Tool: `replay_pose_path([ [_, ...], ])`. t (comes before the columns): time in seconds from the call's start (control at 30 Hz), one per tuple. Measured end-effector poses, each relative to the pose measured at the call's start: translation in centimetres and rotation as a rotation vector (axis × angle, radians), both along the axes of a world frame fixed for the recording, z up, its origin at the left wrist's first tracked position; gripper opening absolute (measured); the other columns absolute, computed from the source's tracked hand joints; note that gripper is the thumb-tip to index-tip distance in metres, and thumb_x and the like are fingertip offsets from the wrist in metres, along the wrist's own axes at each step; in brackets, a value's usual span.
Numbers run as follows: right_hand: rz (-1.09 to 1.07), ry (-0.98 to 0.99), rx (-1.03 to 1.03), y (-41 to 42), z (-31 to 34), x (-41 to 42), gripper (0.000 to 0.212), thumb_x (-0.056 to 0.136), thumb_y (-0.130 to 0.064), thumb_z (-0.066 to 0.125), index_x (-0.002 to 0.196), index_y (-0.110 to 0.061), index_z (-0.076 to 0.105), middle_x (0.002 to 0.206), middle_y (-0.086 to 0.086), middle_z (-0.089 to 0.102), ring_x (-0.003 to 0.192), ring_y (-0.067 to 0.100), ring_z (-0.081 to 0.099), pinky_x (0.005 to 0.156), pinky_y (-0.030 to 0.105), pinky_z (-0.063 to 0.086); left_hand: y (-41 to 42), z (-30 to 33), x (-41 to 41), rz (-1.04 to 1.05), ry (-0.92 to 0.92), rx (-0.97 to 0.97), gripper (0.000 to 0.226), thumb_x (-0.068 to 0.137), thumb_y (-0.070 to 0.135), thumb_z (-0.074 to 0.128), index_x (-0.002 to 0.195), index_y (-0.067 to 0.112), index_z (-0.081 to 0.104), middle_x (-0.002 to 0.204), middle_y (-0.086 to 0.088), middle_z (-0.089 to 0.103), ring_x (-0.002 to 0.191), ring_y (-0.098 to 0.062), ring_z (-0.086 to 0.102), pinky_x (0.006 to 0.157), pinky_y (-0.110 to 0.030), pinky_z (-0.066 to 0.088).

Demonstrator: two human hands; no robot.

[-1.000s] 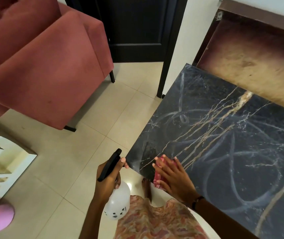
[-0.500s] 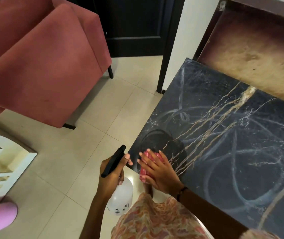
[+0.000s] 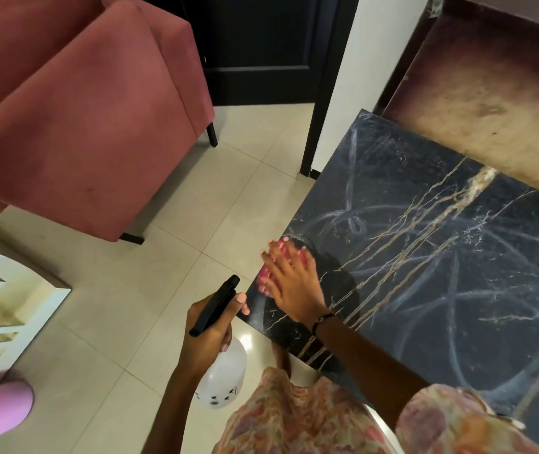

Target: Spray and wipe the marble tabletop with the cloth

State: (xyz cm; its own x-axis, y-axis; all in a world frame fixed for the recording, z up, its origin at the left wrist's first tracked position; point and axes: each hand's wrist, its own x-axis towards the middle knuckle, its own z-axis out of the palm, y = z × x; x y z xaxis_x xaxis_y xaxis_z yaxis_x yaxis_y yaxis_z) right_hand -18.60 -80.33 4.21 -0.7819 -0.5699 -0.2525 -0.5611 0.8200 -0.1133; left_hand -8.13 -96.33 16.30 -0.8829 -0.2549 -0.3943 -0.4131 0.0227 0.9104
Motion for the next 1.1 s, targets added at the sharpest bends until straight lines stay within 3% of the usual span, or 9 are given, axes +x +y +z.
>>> replay_pose_path([
  [0.1,0.154,-0.029,-0.058,1.0,-0.3,4.6,0.058,0.1,-0.056,0.021,0.149,-0.026,0.027,0.158,0.002,0.024,0.146,0.029,0.019,0.114,0.055,0.019,-0.1,-0.1,-0.4,-0.005,0.007,-0.009,0.04,0.082,0.044,0.064,0.074,0.005,0.064,0.052,-0.033,0.049,0.03,-0.016,0.032,0.04,-0.021,0.034],
  [0.23,0.306,0.027,-0.037,6.9,-0.4,6.3,0.061,0.098,-0.06,0.025,0.15,-0.028,0.027,0.159,0.001,0.021,0.146,0.028,0.018,0.115,0.051,0.016,0.1,0.3,-1.1,0.015,-0.039,-0.013,0.038,0.08,0.04,0.059,0.072,0.003,0.064,0.041,-0.022,0.045,0.03,-0.017,0.032,0.04,-0.02,0.035],
  [0.3,0.267,0.055,-0.022,9.4,-0.4,4.0,0.062,0.097,-0.06,0.028,0.15,-0.028,0.027,0.159,0.003,0.02,0.146,0.029,0.017,0.115,0.052,0.016,0.3,0.4,-1.4,0.021,-0.049,0.0,0.038,0.08,0.038,0.058,0.072,0.002,0.064,0.038,-0.012,0.045,0.029,-0.016,0.032,0.039,-0.02,0.034],
  [0.43,0.013,0.051,0.022,10.0,-0.5,-2.3,0.061,0.097,-0.054,0.031,0.15,-0.025,0.025,0.159,0.006,0.019,0.144,0.03,0.024,0.113,0.054,0.025,0.5,0.5,-1.9,0.033,-0.045,-0.005,0.037,0.08,0.037,0.058,0.071,0.001,0.063,0.046,-0.025,0.048,0.028,-0.015,0.031,0.039,-0.02,0.034],
  [0.57,-0.134,0.05,0.057,5.0,-0.2,-6.5,0.061,0.097,-0.053,0.022,0.149,-0.022,0.026,0.157,0.007,0.024,0.142,0.033,0.026,0.112,0.056,0.027,0.9,0.4,-2.8,0.014,-0.058,-0.029,0.035,0.08,0.039,0.058,0.07,0.006,0.064,0.059,-0.034,0.055,0.028,-0.014,0.033,0.038,-0.02,0.036],
  [0.73,0.025,0.031,-0.051,2.2,-0.6,-4.2,0.058,0.099,-0.054,0.023,0.148,-0.024,0.029,0.158,0.004,0.021,0.143,0.032,0.025,0.114,0.056,0.022,1.8,0.4,-4.9,-0.011,-0.061,-0.007,0.034,0.081,0.043,0.062,0.067,0.013,0.066,0.065,-0.036,0.059,0.027,-0.017,0.032,0.038,-0.019,0.034],
  [0.9,0.276,0.046,-0.072,9.1,-0.9,-0.7,0.06,0.097,-0.06,0.028,0.148,-0.028,0.03,0.158,0.002,0.02,0.144,0.029,0.02,0.116,0.052,0.013,2.7,-0.1,-7.6,-0.032,-0.072,0.023,0.044,0.07,0.057,0.061,0.069,0.014,0.066,0.067,-0.038,0.058,0.029,-0.017,0.031,0.038,-0.02,0.033],
  [1.1,-0.046,0.052,0.036,13.3,-0.6,-9.3,0.06,0.097,-0.057,0.024,0.15,-0.027,0.026,0.157,0.005,0.025,0.142,0.03,0.028,0.115,0.051,0.017,3.2,-1.1,-10.2,-0.052,-0.071,0.039,0.056,0.063,0.071,0.062,0.07,0.015,0.067,0.065,-0.036,0.058,0.027,-0.016,0.033,0.038,-0.019,0.035],
])
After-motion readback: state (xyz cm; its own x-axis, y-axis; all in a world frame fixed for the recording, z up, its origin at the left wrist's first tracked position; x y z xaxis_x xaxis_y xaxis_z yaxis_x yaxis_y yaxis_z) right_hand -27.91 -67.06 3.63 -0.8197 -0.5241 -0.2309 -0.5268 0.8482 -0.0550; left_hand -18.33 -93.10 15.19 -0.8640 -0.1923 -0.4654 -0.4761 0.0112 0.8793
